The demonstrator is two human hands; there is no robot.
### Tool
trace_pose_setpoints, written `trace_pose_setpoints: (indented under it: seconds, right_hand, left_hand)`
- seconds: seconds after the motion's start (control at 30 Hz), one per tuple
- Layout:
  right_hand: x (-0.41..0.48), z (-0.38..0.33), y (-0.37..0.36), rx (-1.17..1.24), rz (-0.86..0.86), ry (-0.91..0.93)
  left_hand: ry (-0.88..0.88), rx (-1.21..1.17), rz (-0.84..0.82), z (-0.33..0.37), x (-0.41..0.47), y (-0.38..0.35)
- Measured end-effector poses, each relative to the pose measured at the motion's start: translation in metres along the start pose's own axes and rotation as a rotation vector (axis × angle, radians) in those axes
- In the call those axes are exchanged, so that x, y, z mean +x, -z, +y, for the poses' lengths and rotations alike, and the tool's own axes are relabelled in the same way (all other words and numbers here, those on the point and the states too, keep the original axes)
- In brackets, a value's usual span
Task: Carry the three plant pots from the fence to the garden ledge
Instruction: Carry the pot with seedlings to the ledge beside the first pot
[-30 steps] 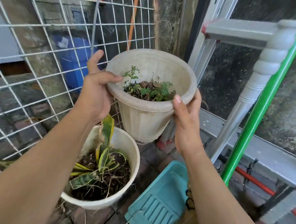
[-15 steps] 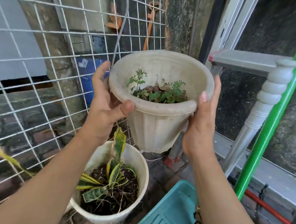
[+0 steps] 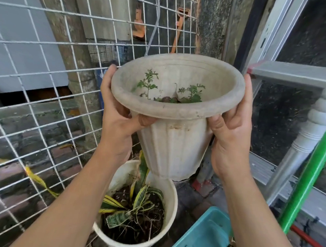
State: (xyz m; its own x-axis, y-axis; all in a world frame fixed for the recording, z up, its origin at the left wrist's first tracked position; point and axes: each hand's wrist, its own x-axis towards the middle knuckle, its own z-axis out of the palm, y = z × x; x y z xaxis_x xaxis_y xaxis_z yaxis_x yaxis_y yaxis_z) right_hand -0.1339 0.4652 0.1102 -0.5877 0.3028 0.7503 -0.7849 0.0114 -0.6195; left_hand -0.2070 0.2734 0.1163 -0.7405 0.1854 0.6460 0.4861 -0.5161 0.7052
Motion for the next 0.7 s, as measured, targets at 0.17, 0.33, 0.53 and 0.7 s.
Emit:
trace_pose_setpoints:
  seconds: [0.17,0.33,0.53,0.7]
  right_hand:
    - [0.003,-0.003,-0.005,-0.018,0.028,-0.005]
    - [0.007,-0.002,0.008,-0.01,-0.099,-0.049]
    - [0.018,-0.015,0.01,0.021,-0.167,-0.078]
    - [0.052,-0.031,-0.012,0.08,-0.253,-0.096]
  left_hand:
    - [-0.012,-0.026,-0.058,0.008,0.002,0.009]
    - [0.014,-0.04,-0.003,0.01,0.003,0.014]
    - [-0.023,0.064,-0.017,0.014,0.007,0.011]
    - [0.039,0.081,-0.051,0.033,0.024,0.012]
